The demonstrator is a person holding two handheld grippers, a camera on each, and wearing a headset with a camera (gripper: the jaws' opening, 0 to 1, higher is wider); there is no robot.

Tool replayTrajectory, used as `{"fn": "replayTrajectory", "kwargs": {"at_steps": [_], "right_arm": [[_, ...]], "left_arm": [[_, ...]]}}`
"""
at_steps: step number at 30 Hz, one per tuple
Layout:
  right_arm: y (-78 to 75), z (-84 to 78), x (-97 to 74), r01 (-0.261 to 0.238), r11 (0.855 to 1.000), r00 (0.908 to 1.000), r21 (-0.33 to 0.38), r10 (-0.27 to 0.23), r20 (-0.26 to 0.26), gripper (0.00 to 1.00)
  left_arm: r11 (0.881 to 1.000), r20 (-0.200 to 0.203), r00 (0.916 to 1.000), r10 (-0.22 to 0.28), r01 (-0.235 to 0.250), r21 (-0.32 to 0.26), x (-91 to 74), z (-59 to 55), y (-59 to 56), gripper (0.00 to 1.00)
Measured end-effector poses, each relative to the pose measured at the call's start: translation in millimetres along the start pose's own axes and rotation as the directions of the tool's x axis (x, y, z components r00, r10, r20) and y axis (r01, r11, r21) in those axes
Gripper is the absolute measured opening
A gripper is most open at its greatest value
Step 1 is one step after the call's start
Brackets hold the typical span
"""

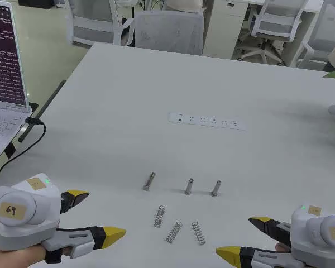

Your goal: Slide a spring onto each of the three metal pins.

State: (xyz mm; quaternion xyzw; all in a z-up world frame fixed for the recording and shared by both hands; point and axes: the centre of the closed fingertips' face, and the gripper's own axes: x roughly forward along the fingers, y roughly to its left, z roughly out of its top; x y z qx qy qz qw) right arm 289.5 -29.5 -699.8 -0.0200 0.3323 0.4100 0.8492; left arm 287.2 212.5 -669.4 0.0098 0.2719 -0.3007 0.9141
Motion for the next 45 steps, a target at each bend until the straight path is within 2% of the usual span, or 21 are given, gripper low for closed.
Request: {"fn": "replayTrajectory", "kwargs": {"at_steps": [25, 34, 45], "right_arm": [[1.6, -1.5, 0.1, -0.002, 1.000, 1.0000, 0.012, 0.002, 0.002, 0.75], [0.3, 1.1, 1.5, -0.004, 1.000, 1.0000, 0.015, 0.004, 0.002, 0.74], [0.1, -0.6, 5.8, -0.010, 1.000, 0.9999, 0.021, 0.010, -0.002, 0.75]], "left_arm": [[1.000, -0.002, 1.0000, 0.007, -0.007, -0.009, 0.3, -0.4, 0.8, 0.65], [1.000, -0.009, 0.9999, 0.009, -0.009, -0.006, 5.4, 1.1, 3.2, 0.64], [1.000, -0.011, 0.9999, -0.005, 0.005, -0.007, 14.1, 4.1, 0.8, 0.64]]}}
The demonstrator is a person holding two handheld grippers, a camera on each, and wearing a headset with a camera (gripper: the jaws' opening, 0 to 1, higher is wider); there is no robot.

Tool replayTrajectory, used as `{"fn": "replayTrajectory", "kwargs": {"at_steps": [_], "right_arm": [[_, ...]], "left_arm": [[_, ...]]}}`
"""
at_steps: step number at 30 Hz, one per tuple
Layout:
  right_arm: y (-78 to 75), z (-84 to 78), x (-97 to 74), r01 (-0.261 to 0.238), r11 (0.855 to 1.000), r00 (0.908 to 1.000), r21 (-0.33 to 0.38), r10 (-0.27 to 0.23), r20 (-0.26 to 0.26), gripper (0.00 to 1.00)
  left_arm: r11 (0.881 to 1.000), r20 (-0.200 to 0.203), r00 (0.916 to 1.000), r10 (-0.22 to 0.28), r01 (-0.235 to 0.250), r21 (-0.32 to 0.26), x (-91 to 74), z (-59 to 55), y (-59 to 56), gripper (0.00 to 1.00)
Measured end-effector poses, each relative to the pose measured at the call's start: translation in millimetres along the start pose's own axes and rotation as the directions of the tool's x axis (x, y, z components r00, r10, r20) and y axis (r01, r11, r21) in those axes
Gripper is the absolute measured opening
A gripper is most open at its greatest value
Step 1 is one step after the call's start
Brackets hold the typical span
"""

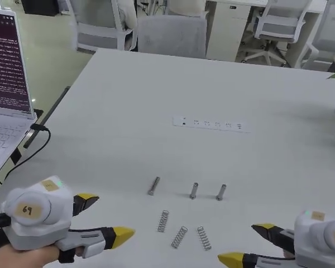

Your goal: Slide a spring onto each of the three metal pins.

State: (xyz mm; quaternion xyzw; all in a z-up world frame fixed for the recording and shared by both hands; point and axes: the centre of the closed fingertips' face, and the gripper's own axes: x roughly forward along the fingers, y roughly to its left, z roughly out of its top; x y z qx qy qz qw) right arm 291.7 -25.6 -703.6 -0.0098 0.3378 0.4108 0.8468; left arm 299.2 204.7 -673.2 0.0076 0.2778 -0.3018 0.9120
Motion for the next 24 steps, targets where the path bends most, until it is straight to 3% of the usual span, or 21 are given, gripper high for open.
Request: {"fn": "replayTrajectory", "kwargs": {"at_steps": [7, 11, 24], "right_arm": [[-0.3, -2.1, 0.9, -0.004, 1.000, 1.0000, 0.006, 0.004, -0.003, 0.74], [1.7, -6.1, -0.1, -0.009, 1.000, 0.9995, -0.003, 0.009, -0.029, 0.74], [1.9, -5.8, -2.0, -0.004, 1.000, 0.9997, 0.005, 0.004, -0.022, 0.73]], "left_arm": [[1.000, -0.011, 0.9999, -0.006, 0.006, 0.010, 2.7, -1.0, 1.8, 0.63], [1.000, -0.008, 0.9999, -0.007, 0.007, 0.008, 5.8, 0.3, 5.9, 0.63], [1.000, -0.010, 0.9998, -0.017, 0.017, 0.007, 17.5, 4.7, 11.9, 0.60]]}}
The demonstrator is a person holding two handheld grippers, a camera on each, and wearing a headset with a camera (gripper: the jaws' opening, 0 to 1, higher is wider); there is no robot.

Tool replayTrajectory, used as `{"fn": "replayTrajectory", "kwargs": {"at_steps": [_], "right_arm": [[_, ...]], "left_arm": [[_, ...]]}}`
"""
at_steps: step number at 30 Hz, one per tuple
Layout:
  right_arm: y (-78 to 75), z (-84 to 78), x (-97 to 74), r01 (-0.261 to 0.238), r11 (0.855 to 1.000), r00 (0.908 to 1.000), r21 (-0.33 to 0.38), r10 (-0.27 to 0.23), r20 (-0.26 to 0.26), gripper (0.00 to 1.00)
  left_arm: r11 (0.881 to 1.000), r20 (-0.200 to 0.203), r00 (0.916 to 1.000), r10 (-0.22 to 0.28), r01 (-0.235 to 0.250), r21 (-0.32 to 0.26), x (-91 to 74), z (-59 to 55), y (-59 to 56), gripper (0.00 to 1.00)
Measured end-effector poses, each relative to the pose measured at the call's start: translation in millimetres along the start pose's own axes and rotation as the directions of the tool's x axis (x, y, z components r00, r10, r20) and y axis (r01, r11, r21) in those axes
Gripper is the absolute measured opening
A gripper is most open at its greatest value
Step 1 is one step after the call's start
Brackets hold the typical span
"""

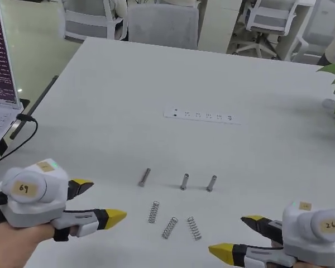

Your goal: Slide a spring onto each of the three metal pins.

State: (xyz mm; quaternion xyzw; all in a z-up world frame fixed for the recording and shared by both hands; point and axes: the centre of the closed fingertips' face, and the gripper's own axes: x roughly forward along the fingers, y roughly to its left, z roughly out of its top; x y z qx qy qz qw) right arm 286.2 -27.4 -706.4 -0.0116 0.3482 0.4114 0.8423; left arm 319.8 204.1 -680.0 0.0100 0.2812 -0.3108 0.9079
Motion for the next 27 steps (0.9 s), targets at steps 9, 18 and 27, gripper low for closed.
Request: {"fn": "replayTrajectory", "kwargs": {"at_steps": [9, 18, 27], "right_arm": [[-0.6, -0.9, 0.1, -0.001, 1.000, 1.0000, 0.009, 0.001, 0.000, 0.72], [-4.5, -1.9, -2.3, 0.004, 1.000, 1.0000, 0.020, -0.005, 0.003, 0.71], [-5.4, -2.2, -1.8, 0.006, 1.000, 1.0000, 0.018, -0.006, 0.004, 0.71]], "left_arm": [[1.000, -0.004, 1.0000, -0.007, 0.007, -0.004, 11.5, 4.0, 4.2, 0.57], [1.000, -0.012, 0.9997, -0.021, 0.021, 0.000, 27.5, 7.3, 5.6, 0.55], [1.000, -0.026, 0.9993, -0.028, 0.029, 0.012, 39.4, 5.6, 10.5, 0.54]]}}
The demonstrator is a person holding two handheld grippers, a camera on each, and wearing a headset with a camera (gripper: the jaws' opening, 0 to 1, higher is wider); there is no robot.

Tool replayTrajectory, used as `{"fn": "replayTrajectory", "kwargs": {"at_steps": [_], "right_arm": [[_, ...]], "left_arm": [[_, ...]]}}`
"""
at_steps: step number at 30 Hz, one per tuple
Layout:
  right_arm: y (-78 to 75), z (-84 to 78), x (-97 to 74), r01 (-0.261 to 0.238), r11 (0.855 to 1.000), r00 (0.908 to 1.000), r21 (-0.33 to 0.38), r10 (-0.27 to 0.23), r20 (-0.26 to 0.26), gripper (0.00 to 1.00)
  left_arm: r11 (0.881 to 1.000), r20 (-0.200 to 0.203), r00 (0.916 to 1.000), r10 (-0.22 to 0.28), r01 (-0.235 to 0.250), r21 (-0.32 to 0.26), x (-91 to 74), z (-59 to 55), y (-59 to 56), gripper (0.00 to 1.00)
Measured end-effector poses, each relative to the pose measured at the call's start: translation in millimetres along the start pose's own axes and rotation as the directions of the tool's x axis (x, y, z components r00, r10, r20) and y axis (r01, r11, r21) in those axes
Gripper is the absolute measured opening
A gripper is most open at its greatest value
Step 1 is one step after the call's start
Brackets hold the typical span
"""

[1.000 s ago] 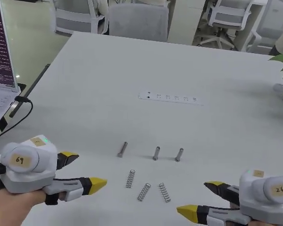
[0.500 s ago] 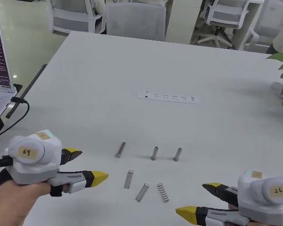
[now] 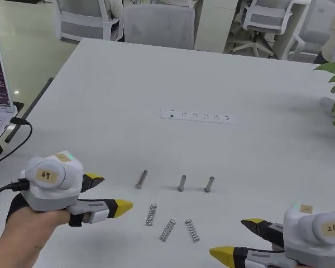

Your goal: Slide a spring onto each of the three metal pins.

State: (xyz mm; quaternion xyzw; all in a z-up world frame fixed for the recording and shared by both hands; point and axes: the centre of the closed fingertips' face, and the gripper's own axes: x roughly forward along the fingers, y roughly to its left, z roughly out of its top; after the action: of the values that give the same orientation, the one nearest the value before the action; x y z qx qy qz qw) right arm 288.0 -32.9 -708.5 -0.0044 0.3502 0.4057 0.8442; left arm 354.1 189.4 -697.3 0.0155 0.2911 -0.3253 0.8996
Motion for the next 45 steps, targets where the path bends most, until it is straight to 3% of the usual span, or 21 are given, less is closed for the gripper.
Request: {"fn": "replayTrajectory", "kwargs": {"at_steps": [17, 27, 45], "right_arm": [[0.4, -3.7, 2.4, -0.005, 1.000, 1.0000, 0.006, 0.005, -0.008, 0.71], [0.0, -5.0, 2.6, -0.006, 1.000, 0.9999, 0.007, 0.006, -0.012, 0.71], [-0.4, -12.0, 3.4, -0.009, 1.000, 0.9997, 0.016, 0.009, -0.023, 0.71]], "left_arm": [[1.000, -0.028, 0.9996, 0.001, -0.002, -0.024, 30.4, -1.1, 16.3, 0.48], [0.999, -0.080, 0.9968, 0.003, -0.007, -0.040, 49.4, -11.5, 22.5, 0.44], [0.990, -0.087, 0.9959, 0.023, -0.035, -0.138, 87.7, -10.1, 33.1, 0.34]]}}
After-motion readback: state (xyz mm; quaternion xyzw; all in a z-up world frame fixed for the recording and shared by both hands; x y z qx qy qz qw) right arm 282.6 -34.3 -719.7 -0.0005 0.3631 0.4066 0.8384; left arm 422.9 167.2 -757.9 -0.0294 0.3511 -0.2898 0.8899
